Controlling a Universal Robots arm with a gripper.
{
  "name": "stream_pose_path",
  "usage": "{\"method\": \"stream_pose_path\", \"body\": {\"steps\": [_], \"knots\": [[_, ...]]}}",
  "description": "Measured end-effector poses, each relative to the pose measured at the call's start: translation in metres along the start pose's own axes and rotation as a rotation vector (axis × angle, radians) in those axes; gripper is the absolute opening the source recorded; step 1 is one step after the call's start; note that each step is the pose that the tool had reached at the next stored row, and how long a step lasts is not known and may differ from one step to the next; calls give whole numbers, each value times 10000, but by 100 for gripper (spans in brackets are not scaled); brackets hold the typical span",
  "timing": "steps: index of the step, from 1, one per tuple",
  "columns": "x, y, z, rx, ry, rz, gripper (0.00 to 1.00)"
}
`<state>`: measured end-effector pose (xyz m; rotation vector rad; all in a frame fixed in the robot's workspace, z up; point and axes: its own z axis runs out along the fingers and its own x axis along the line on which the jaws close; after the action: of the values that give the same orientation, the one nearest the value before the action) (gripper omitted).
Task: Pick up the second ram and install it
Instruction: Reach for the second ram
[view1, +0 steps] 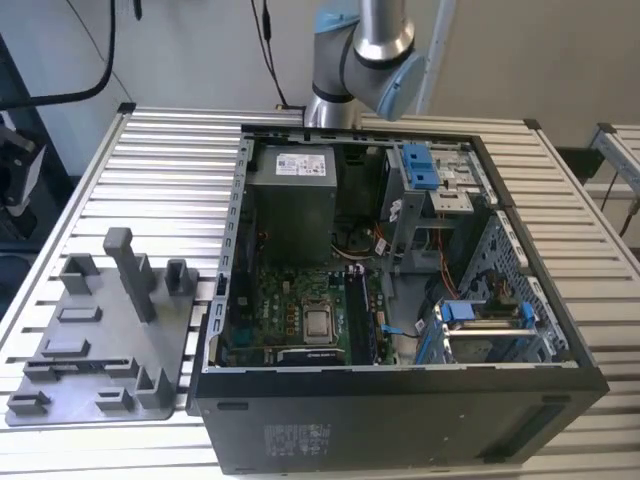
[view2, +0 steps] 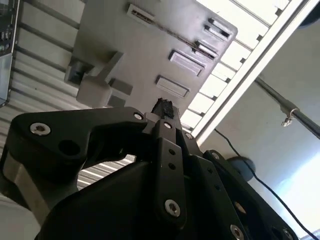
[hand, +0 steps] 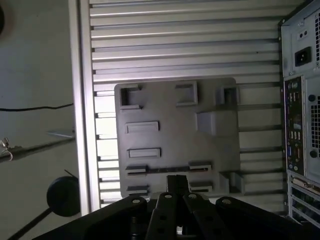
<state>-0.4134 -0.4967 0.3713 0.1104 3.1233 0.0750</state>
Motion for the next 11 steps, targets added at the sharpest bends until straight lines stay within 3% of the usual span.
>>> {"method": "stream_pose_path", "body": {"steps": [5,7,11], "knots": [[-13,-182,5,1,1,1,11],[-14,-201,6,1,-7,-16,11],[-14,-204,9,-13,-94,-396,11]]}}
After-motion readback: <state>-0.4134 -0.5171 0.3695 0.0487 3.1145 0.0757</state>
